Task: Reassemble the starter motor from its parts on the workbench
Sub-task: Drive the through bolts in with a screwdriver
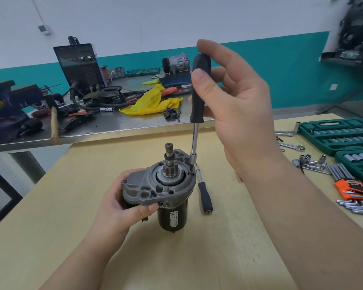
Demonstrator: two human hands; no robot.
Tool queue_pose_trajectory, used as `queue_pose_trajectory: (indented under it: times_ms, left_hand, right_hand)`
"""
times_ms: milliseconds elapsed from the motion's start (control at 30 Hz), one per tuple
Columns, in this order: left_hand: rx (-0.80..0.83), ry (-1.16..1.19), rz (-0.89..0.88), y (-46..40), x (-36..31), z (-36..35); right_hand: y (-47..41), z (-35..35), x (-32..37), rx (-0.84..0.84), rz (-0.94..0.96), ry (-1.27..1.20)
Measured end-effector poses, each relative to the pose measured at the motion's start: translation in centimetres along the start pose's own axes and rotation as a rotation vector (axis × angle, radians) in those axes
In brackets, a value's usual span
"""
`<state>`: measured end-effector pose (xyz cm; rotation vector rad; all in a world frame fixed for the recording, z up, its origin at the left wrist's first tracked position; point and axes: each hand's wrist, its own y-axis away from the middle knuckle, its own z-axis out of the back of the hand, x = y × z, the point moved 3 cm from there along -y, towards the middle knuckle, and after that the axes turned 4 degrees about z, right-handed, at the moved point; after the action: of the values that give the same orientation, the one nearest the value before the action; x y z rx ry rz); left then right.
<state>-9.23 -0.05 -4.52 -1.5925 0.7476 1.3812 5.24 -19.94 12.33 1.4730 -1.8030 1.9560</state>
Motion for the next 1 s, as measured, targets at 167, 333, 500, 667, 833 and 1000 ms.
queue_pose_trajectory:
  times_ms: [167, 333, 500, 667, 833, 1000]
  left_hand:
    - [0.006, 0.009, -0.006, 0.08, -0.02, -0.01]
    - [0.006, -0.002, 0.003, 0.16, -0.23, -0.16]
    - [0.011, 0.004, -0.008, 0.14, -0.3, -0.19]
    - [0.018, 0.014, -0.012, 0.03, -0.22, -0.18]
    - [0.023, 0.011, -0.007, 0.07, -0.14, -0.09]
    - [0.012, -0.008, 0.0, 0.18, -0.34, -0.2]
  right_hand:
    - [0.21, 0.11, -0.04, 0.008, -0.04, -0.077]
    - [0.03, 0.08, 0.15, 0.003, 0.022, 0.032]
    - [0.01, 0.08, -0.25, 0.001, -0.014, -0.041]
    - [0.14, 0.08, 0.03, 0.028, -0.034, -0.066]
    - [-0.04, -0.02, -0.1, 0.0, 0.01, 0.021]
    - [0.12, 0.04, -0.23, 0.013, -0.055, -0.078]
